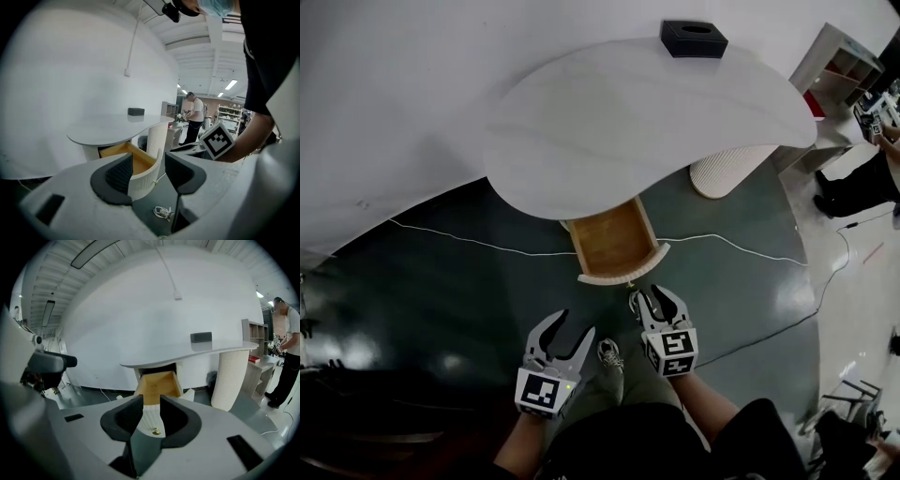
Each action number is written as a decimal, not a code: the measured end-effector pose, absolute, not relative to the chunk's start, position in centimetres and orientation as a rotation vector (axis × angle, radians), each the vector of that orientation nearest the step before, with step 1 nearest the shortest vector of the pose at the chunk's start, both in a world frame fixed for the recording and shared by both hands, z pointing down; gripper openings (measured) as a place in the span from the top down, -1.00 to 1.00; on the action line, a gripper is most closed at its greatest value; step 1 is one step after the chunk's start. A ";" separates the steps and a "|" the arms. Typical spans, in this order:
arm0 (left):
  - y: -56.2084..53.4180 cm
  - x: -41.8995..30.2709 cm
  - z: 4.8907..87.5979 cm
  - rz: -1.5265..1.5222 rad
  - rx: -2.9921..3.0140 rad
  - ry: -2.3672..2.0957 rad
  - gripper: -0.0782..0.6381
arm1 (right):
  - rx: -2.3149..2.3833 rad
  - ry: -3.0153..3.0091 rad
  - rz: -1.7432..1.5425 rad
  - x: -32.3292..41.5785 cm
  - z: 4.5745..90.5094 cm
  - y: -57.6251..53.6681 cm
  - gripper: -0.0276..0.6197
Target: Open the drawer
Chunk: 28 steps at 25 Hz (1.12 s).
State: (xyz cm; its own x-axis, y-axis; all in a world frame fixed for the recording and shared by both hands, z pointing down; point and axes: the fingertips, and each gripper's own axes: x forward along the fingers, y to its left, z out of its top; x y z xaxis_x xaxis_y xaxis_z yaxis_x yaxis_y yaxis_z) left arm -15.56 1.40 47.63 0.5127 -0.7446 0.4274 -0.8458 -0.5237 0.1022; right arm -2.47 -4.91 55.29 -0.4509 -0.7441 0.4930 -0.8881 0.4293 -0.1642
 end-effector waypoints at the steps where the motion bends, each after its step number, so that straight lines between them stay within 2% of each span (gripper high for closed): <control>1: 1.2 -15.7 47.4 0.469 2.461 -1.340 0.20 | 1.407 -2.353 0.563 -2.4 54.3 -5.1 0.58; 9: 0.2 -17.3 43.4 0.414 2.512 -1.378 0.20 | 1.464 -2.438 0.451 -3.1 45.8 -5.5 0.91; 28: -1.0 -18.1 38.7 0.378 2.502 -1.470 0.20 | 1.385 -2.545 0.358 -2.8 36.5 -6.3 0.91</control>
State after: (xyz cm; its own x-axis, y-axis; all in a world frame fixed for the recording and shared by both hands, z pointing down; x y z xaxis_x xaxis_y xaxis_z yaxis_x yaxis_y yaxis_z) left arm -18.08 -0.97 38.68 0.4681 -0.8216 0.3253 -0.8767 -0.4780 0.0544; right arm -2.79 -6.29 36.48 -0.5307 -0.7899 0.3072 -0.8441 0.5255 -0.1066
